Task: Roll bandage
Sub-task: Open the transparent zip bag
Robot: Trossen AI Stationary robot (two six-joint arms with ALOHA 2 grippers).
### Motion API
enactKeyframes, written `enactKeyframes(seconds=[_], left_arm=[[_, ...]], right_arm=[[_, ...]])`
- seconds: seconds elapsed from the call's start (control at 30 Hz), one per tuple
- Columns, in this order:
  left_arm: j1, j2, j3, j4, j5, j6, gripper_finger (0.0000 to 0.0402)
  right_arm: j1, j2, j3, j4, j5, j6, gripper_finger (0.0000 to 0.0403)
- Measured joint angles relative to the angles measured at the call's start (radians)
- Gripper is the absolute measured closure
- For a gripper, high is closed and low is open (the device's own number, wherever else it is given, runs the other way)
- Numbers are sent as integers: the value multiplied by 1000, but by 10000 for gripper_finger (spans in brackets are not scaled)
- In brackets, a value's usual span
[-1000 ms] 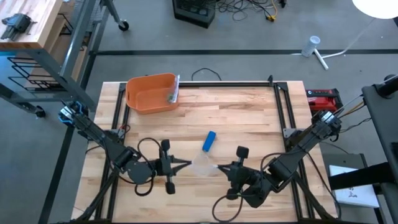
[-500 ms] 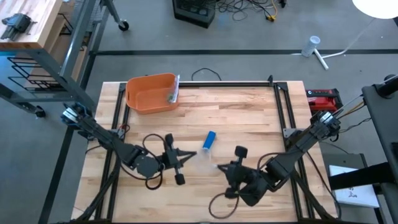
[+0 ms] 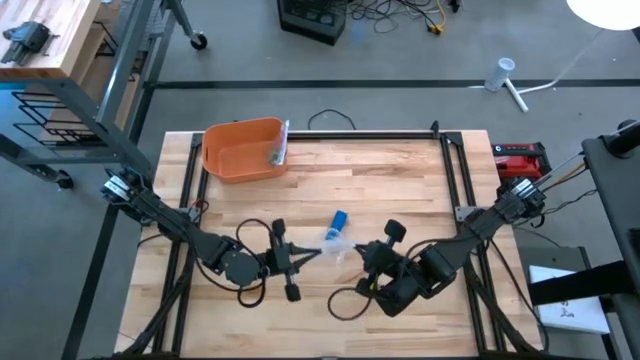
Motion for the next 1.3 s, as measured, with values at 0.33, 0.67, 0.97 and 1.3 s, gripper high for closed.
enactKeyframes(seconds=[0.33,0.67,0.97,1.3], left_arm=[[-5,5,9,-5,148,94,401],[-4,5,7,-7,-342,46,401],[15,10,-6,2,-116,30,401],[23,10,-6,98,42,41,402]], right_arm=[[-13,-2,0,-183,35,208,400],[-10,-2,0,49,-144,-55,400],[14,-2,0,312,-262,-320,400],[9,-3,0,260,-156,-230,400]])
